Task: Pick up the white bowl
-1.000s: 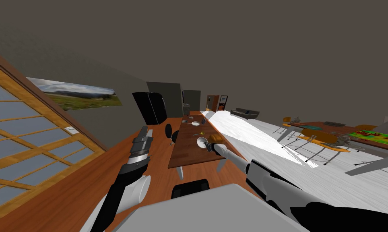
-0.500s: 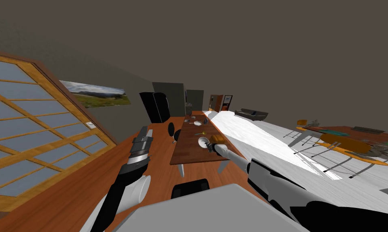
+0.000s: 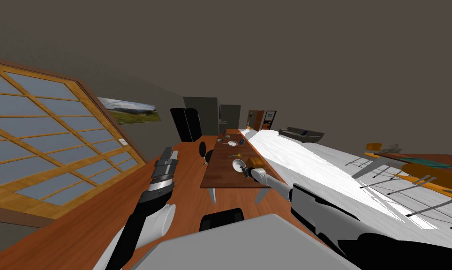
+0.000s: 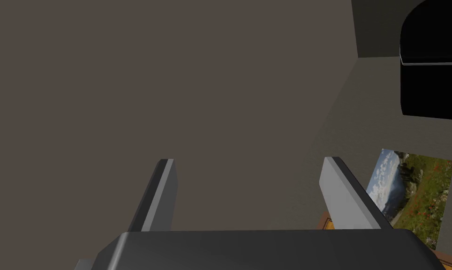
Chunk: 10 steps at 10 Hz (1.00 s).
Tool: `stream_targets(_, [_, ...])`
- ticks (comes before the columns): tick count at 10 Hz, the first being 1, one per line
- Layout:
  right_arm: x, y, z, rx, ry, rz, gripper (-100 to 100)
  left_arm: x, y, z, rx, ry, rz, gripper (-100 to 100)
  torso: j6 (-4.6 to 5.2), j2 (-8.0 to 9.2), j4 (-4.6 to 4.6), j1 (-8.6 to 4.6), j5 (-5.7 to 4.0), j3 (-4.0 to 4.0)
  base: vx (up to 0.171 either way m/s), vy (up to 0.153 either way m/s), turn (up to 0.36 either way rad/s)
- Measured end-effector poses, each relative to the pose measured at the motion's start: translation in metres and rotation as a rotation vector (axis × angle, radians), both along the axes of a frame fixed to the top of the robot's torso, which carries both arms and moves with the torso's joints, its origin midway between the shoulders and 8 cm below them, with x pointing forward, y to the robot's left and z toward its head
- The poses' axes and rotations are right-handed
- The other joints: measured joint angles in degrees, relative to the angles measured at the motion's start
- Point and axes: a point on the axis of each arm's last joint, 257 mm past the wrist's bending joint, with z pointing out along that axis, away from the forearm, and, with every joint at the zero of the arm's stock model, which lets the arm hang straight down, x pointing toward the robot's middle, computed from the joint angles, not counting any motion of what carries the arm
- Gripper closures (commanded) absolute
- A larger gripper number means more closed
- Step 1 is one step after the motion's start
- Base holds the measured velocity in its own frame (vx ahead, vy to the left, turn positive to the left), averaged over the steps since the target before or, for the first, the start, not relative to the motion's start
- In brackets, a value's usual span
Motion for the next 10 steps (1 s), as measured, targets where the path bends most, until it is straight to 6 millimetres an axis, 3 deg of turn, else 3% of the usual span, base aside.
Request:
stream_targets(2, [-0.002, -0.018, -0.005, -0.022, -0.001, -0.034, -100, 0.0, 0.0, 0.0, 0.0, 0.0, 0.0, 0, -0.03, 0.13, 0.02, -0.11, -0.02, 0.07, -0.043, -0.035, 0.157])
stream_targets(4, [-0.003, -0.02, -0.005, -0.004, 0.007, -0.068, -100, 0.0, 0.0, 0.0, 0.0, 0.0, 0.0, 0, 0.01, 0.0, 0.0, -0.02, -0.01, 0.0, -0.032, -0.011, 0.164])
stream_targets(6, [-0.005, -0.04, -0.007, -0.031, 0.001, -0.091, -100, 0.0, 0.0, 0.0, 0.0, 0.0, 0.0, 0, -0.01, 0.14, 0.03, -0.1, -0.02, 0.08, -0.043, -0.029, 0.134])
stream_targets(8, [-0.007, -0.041, -0.009, -0.012, 0.008, -0.127, -100, 0.0, 0.0, 0.0, 0.0, 0.0, 0.0, 0, 0.02, -0.01, 0.0, -0.02, -0.01, 0.0, -0.025, -0.014, 0.138])
stream_targets(10, [-0.007, -0.063, -0.01, -0.044, -0.003, -0.142, -100, 0.0, 0.0, 0.0, 0.0, 0.0, 0.0, 0, -0.02, 0.12, 0.02, -0.1, -0.03, 0.07, -0.048, -0.024, 0.168])
